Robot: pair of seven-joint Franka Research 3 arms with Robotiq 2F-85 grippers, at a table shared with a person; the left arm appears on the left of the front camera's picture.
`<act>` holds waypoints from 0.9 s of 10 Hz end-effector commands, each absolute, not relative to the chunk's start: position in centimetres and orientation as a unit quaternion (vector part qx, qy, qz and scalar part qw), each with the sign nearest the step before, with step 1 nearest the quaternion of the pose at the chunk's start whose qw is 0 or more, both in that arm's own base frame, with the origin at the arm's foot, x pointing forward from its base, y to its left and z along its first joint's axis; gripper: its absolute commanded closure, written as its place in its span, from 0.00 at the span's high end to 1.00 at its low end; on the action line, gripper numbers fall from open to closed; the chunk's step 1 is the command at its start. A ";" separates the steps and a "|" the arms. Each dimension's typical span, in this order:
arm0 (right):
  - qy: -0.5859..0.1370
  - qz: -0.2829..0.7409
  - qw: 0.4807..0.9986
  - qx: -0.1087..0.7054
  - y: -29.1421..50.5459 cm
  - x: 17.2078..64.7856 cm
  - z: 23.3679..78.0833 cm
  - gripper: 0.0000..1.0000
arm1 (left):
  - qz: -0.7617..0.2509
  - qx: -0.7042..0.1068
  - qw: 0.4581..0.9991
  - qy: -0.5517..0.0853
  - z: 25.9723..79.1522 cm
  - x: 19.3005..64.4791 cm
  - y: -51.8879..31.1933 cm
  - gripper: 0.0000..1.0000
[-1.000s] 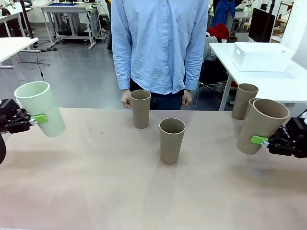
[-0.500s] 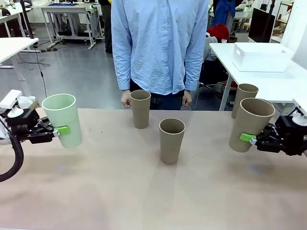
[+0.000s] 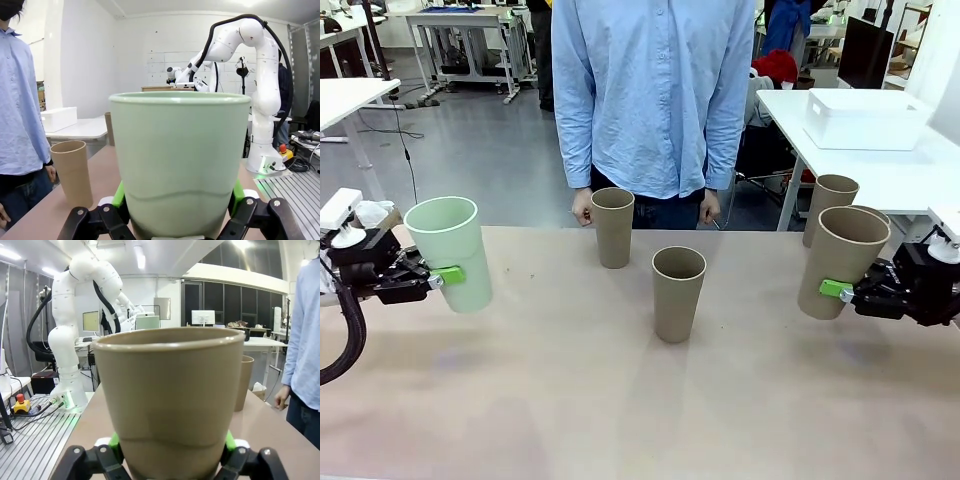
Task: Stack the cups and store them in the basket.
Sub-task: Pick up two Reusable plastic cups , one in each hand, then place the stack of Reusable plastic cups into the Pantry Basket.
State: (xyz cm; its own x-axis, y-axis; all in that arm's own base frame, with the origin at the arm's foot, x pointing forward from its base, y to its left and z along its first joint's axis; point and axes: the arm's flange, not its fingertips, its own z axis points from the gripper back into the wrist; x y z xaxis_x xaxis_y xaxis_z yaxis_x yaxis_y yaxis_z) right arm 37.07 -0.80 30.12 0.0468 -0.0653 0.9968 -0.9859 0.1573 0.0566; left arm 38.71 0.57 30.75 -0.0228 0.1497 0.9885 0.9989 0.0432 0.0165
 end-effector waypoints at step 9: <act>-0.539 0.428 0.537 0.488 -0.8 37.1 30.1 0.84 | -0.455 -0.521 0.465 -0.552 30.8 38.6 0.6 0.87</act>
